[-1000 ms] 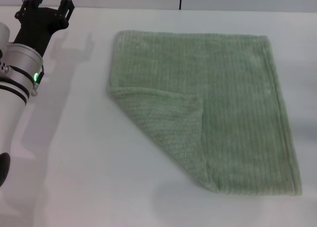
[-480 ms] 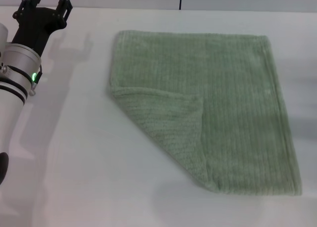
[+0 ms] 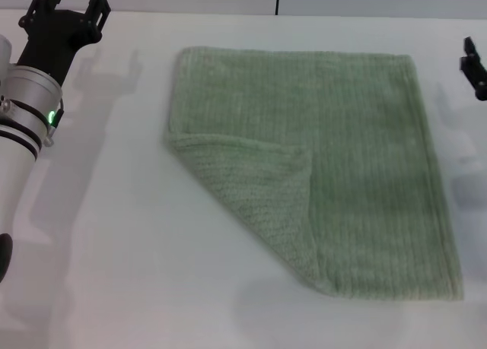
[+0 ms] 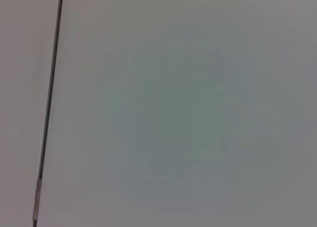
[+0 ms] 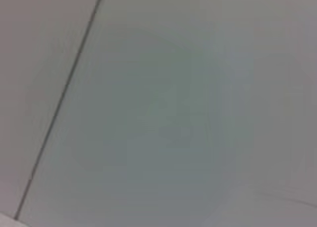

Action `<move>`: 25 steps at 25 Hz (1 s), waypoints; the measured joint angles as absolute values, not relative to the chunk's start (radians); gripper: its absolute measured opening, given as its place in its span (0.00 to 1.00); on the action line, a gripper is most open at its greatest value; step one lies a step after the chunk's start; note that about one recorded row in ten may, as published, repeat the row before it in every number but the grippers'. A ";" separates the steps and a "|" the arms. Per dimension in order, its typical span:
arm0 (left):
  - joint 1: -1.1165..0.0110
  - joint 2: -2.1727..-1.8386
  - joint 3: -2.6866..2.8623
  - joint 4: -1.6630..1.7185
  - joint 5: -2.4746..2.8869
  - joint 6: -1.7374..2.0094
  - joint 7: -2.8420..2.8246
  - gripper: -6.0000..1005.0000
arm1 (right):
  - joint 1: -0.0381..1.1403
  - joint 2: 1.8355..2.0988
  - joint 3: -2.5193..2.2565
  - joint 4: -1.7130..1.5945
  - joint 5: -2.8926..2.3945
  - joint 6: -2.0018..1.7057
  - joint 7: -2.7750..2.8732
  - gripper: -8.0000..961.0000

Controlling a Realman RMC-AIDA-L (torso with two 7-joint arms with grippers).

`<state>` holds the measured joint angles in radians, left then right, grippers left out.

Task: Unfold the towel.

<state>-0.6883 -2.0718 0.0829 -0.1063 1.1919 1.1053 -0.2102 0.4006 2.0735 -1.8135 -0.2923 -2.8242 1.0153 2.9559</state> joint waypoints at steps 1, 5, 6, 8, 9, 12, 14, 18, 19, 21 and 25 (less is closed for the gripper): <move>-0.688 -2.072 0.083 -0.106 1.192 1.105 -0.210 0.68 | 0.401 2.073 -1.814 -0.292 -2.824 1.015 2.956 0.74; -0.695 -2.072 0.083 -0.106 1.192 1.101 -0.210 0.68 | 0.417 2.076 -1.804 -0.305 -2.787 0.982 2.956 0.74; -0.695 -2.072 0.083 -0.106 1.192 1.101 -0.210 0.68 | 0.417 2.076 -1.804 -0.305 -2.787 0.982 2.956 0.74; -0.697 -2.072 0.083 -0.105 1.192 1.098 -0.210 0.68 | 0.420 2.078 -1.804 -0.333 -2.739 0.932 2.956 0.74; -0.699 -2.072 0.083 -0.105 1.192 1.096 -0.210 0.68 | 0.420 2.078 -1.804 -0.356 -2.715 0.892 2.956 0.74; -0.700 -2.072 0.083 -0.104 1.192 1.094 -0.210 0.68 | 0.409 2.078 -1.805 -0.428 -2.693 0.771 2.956 0.75; -0.701 -2.072 0.083 -0.104 1.192 1.094 -0.210 0.68 | 0.401 2.078 -1.811 -0.468 -2.699 0.701 2.956 0.74; -0.701 -2.072 0.083 -0.104 1.192 1.094 -0.210 0.68 | 0.396 2.079 -1.817 -0.525 -2.733 0.579 2.955 0.74; -0.701 -2.072 0.083 -0.104 1.192 1.094 -0.210 0.68 | 0.396 2.079 -1.818 -0.537 -2.743 0.553 2.955 0.74; -0.698 -2.073 0.083 -0.104 1.192 1.093 -0.210 0.68 | 0.395 2.079 -1.823 -0.554 -2.771 0.523 2.955 0.74; -0.697 -2.072 0.083 -0.104 1.192 1.093 -0.210 0.68 | 0.390 2.079 -1.830 -0.568 -2.824 0.519 2.944 0.74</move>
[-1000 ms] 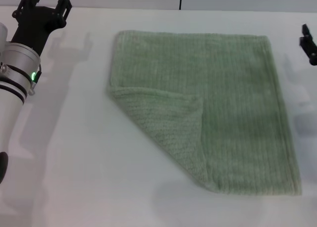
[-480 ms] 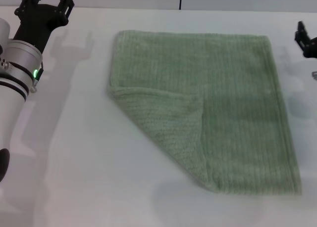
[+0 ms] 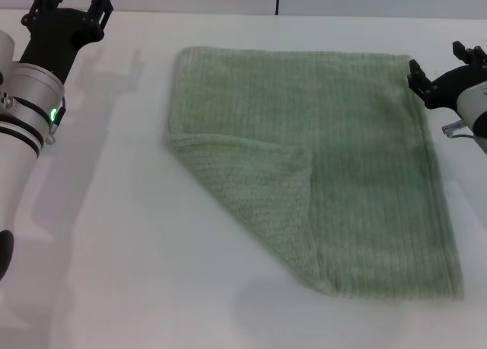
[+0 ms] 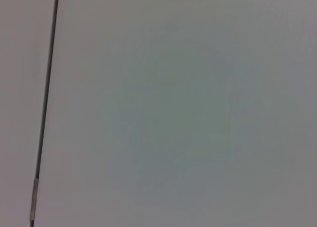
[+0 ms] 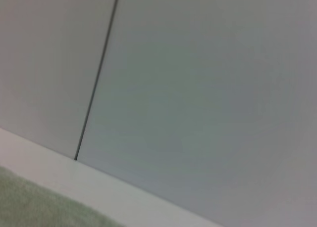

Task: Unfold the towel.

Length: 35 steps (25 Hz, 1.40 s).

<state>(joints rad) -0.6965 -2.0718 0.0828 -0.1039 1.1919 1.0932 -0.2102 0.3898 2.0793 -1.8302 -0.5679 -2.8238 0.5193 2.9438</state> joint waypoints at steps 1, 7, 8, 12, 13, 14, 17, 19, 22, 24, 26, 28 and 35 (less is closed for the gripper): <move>-0.696 -2.071 0.083 -0.103 1.192 1.093 -0.210 0.68 | 0.388 2.080 -1.827 -0.574 -2.827 0.522 2.935 0.74; -0.694 -2.071 0.083 -0.093 1.192 1.083 -0.210 0.68 | 0.343 2.086 -1.776 -0.634 -2.822 0.614 2.888 0.74; -0.694 -2.071 0.083 -0.093 1.192 1.081 -0.210 0.68 | 0.335 2.086 -1.765 -0.646 -2.822 0.626 2.887 0.74; -0.693 -2.070 0.083 -0.092 1.192 1.079 -0.210 0.68 | 0.286 2.085 -1.703 -0.760 -2.822 0.583 2.885 0.75; -0.693 -2.070 0.083 -0.091 1.192 1.079 -0.210 0.68 | 0.271 2.085 -1.691 -0.803 -2.824 0.544 2.883 0.74; -0.693 -2.070 0.083 -0.091 1.192 1.079 -0.210 0.68 | 0.258 2.085 -1.682 -0.843 -2.827 0.502 2.881 0.74; -0.694 -2.070 0.083 -0.087 1.192 1.078 -0.210 0.68 | 0.233 2.086 -1.661 -0.962 -2.831 0.382 2.877 0.74; -0.696 -2.070 0.083 -0.084 1.192 1.076 -0.210 0.68 | 0.224 2.086 -1.653 -1.037 -2.832 0.288 2.874 0.74; -0.698 -2.069 0.083 -0.081 1.192 1.074 -0.210 0.68 | 0.219 2.087 -1.647 -1.119 -2.833 0.152 2.864 0.74; -0.699 -2.069 0.083 -0.081 1.192 1.074 -0.210 0.68 | 0.216 2.087 -1.639 -1.180 -2.833 0.051 2.859 0.74; -0.699 -2.069 0.083 -0.081 1.192 1.074 -0.210 0.68 | 0.210 2.087 -1.637 -1.224 -2.833 -0.007 2.856 0.74; -0.697 -2.069 0.083 -0.080 1.192 1.074 -0.210 0.68 | 0.202 2.087 -1.637 -1.277 -2.834 -0.073 2.852 0.75; -0.694 -2.069 0.083 -0.080 1.192 1.074 -0.210 0.68 | 0.187 2.090 -1.606 -1.526 -2.824 -0.485 2.860 0.74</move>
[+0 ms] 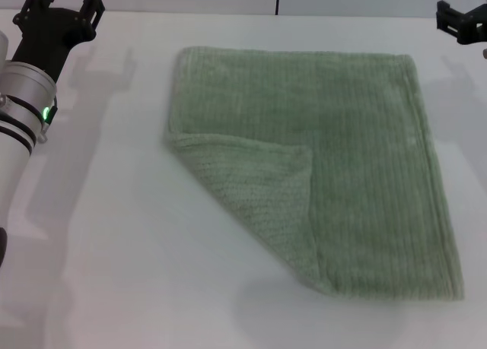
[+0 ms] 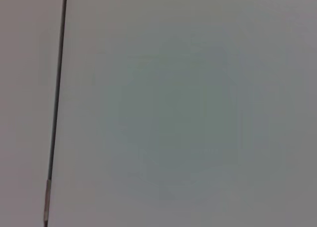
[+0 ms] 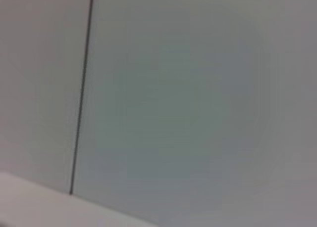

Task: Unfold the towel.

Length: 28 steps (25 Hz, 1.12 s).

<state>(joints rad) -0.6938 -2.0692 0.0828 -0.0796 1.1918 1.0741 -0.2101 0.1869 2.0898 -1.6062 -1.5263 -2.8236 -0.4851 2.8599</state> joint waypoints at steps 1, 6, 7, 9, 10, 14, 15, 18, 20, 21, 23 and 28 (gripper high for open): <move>-0.694 -2.069 0.083 -0.080 1.192 1.074 -0.210 0.68 | 0.187 2.090 -1.606 -1.526 -2.824 -0.485 2.860 0.74; -0.693 -2.069 0.083 -0.079 1.192 1.077 -0.210 0.68 | 0.190 2.090 -1.584 -1.587 -2.819 -0.606 2.869 0.74; -0.693 -2.069 0.083 -0.078 1.192 1.078 -0.210 0.68 | 0.189 2.090 -1.583 -1.595 -2.819 -0.617 2.870 0.74; -0.693 -2.068 0.083 -0.075 1.192 1.079 -0.210 0.68 | 0.187 2.090 -1.580 -1.611 -2.819 -0.643 2.870 0.72; -0.693 -2.068 0.083 -0.075 1.192 1.079 -0.210 0.68 | 0.188 2.089 -1.577 -1.616 -2.819 -0.662 2.870 0.71; -0.694 -2.068 0.083 -0.075 1.192 1.081 -0.210 0.68 | 0.210 2.085 -1.560 -1.626 -2.818 -0.746 2.870 0.61; -0.694 -2.068 0.083 -0.075 1.192 1.081 -0.210 0.68 | 0.219 2.083 -1.555 -1.629 -2.818 -0.775 2.871 0.57; -0.695 -2.068 0.083 -0.075 1.192 1.082 -0.210 0.68 | 0.245 2.081 -1.547 -1.637 -2.815 -0.849 2.872 0.45; -0.696 -2.068 0.083 -0.075 1.192 1.083 -0.210 0.68 | 0.265 2.079 -1.542 -1.639 -2.814 -0.896 2.872 0.37; -0.697 -2.068 0.083 -0.075 1.192 1.084 -0.210 0.68 | 0.277 2.079 -1.537 -1.638 -2.813 -0.923 2.872 0.33; -0.698 -2.069 0.083 -0.075 1.192 1.086 -0.210 0.68 | 0.302 2.078 -1.528 -1.633 -2.810 -0.978 2.871 0.24; -0.699 -2.069 0.083 -0.076 1.192 1.093 -0.210 0.68 | 0.355 2.078 -1.512 -1.588 -2.807 -1.064 2.867 0.14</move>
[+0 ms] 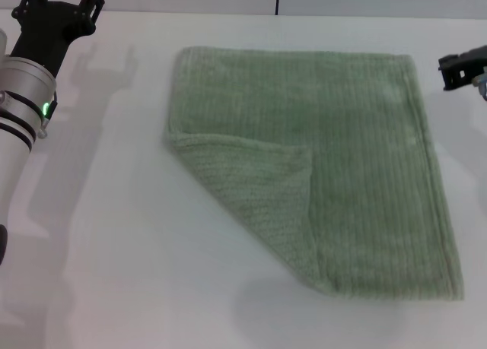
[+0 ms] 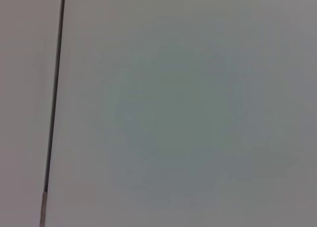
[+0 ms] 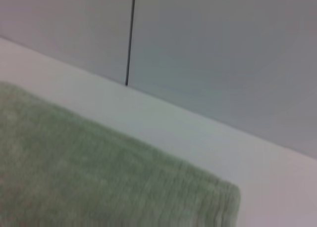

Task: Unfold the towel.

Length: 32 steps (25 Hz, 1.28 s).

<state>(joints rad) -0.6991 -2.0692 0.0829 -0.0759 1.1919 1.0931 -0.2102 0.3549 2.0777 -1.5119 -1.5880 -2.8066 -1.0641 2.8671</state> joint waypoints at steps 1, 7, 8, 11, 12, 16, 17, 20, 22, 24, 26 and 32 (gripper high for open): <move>-0.699 -2.069 0.083 -0.076 1.192 1.094 -0.210 0.68 | 0.364 2.077 -1.507 -1.576 -2.806 -1.073 2.866 0.11; -0.695 -2.071 0.083 -0.076 1.192 1.103 -0.213 0.68 | 0.435 2.071 -1.458 -1.472 -2.775 -1.113 2.827 0.02; -0.695 -2.071 0.083 -0.076 1.192 1.103 -0.213 0.68 | 0.450 2.071 -1.438 -1.449 -2.748 -1.126 2.798 0.02; -0.694 -2.071 0.083 -0.076 1.192 1.104 -0.215 0.68 | 0.500 2.068 -1.367 -1.371 -2.666 -1.161 2.709 0.01; -0.694 -2.071 0.083 -0.076 1.192 1.104 -0.215 0.68 | 0.518 2.066 -1.344 -1.341 -2.646 -1.166 2.682 0.01; -0.696 -2.071 0.083 -0.077 1.192 1.104 -0.215 0.68 | 0.574 2.052 -1.314 -1.249 -2.635 -1.175 2.653 0.01; -0.696 -2.071 0.083 -0.077 1.192 1.104 -0.215 0.68 | 0.605 2.045 -1.296 -1.199 -2.634 -1.183 2.638 0.01; -0.700 -2.071 0.083 -0.077 1.192 1.105 -0.214 0.68 | 0.642 2.039 -1.269 -1.145 -2.630 -1.194 2.614 0.01; -0.702 -2.071 0.083 -0.076 1.192 1.105 -0.215 0.68 | 0.676 2.034 -1.239 -1.096 -2.629 -1.205 2.588 0.01; -0.704 -2.071 0.083 -0.075 1.192 1.105 -0.217 0.68 | 0.711 2.029 -1.201 -1.045 -2.629 -1.218 2.558 0.01; -0.706 -2.071 0.083 -0.075 1.192 1.105 -0.217 0.68 | 0.736 2.027 -1.166 -1.008 -2.628 -1.227 2.531 0.01; -0.711 -2.071 0.083 -0.078 1.192 1.104 -0.214 0.68 | 0.806 2.001 -1.119 -0.880 -2.624 -1.227 2.492 0.01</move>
